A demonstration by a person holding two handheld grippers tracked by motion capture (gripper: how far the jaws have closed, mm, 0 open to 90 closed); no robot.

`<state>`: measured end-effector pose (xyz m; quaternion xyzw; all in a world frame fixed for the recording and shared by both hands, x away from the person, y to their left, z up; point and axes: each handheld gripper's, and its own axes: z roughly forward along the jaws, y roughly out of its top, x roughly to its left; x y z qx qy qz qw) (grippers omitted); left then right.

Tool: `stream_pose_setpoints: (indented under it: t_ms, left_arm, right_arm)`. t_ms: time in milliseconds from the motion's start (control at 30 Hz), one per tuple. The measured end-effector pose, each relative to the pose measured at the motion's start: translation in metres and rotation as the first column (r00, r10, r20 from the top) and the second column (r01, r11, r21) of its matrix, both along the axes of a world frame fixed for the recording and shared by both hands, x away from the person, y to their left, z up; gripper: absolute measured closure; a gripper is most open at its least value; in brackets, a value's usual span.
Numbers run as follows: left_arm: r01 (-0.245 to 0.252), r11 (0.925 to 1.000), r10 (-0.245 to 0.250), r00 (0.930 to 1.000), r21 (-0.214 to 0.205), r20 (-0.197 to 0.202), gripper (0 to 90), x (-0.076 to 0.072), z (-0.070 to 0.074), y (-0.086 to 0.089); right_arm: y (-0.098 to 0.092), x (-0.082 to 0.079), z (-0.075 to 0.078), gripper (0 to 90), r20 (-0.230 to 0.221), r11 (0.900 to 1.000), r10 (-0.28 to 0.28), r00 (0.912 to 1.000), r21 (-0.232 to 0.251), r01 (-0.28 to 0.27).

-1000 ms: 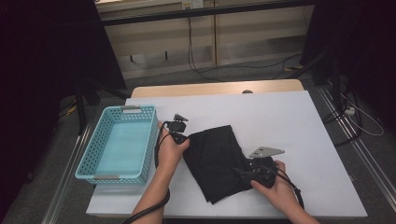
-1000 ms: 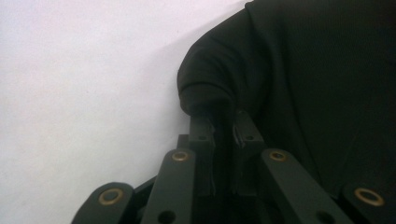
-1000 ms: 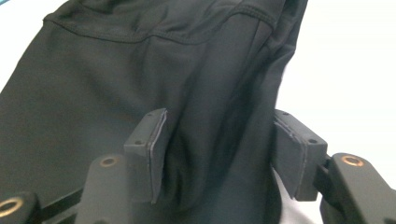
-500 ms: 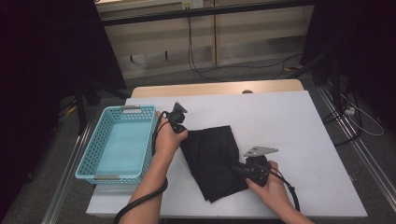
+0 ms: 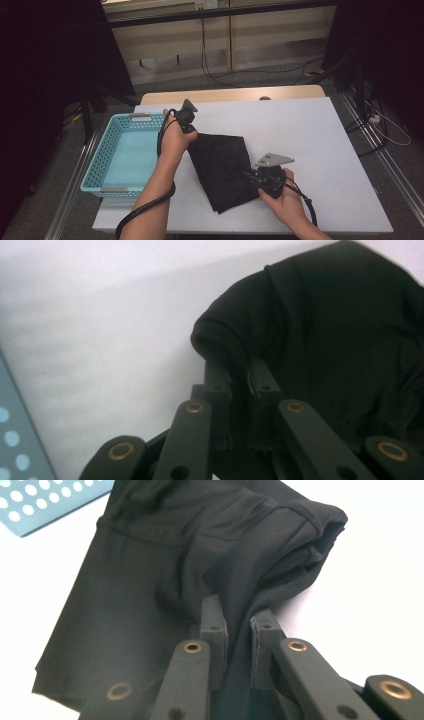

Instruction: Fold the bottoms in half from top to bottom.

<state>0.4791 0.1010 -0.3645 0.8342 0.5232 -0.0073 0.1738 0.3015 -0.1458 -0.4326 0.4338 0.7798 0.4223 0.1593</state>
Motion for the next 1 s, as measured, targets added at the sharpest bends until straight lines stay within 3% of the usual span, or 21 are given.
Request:
stream_pose_setpoints:
  t_ms: [167, 367, 633, 1000]
  left_arm:
    - [0.011, 0.9999, -0.011, 0.9999, -0.001, 0.004, 82.4, 0.0, 0.0, -0.001]
    - [0.016, 0.9999, -0.016, 0.9999, -0.002, 0.006, 82.4, 0.002, 0.007, -0.001]
    - [0.021, 0.9995, -0.021, 0.9998, 0.025, 0.003, 82.5, 0.004, 0.023, 0.002]
    - [0.027, 0.9977, -0.026, 0.9995, 0.062, -0.017, 82.6, 0.006, 0.044, 0.01]
  right_arm:
    - [-0.001, -0.001, -0.003, 81.1, -0.007, 1.0, 0.002, 1.0, -0.001, -0.002]
    - [-0.001, 0.0, -0.001, 81.1, 0.028, 1.0, 0.001, 0.9996, -0.002, -0.001]
    - [0.006, -0.007, 0.008, 81.2, 0.097, 0.9999, 0.012, 0.9953, 0.003, -0.012]
    - [0.015, -0.009, 0.017, 81.1, 0.151, 0.9995, 0.011, 0.9885, 0.028, -0.015]
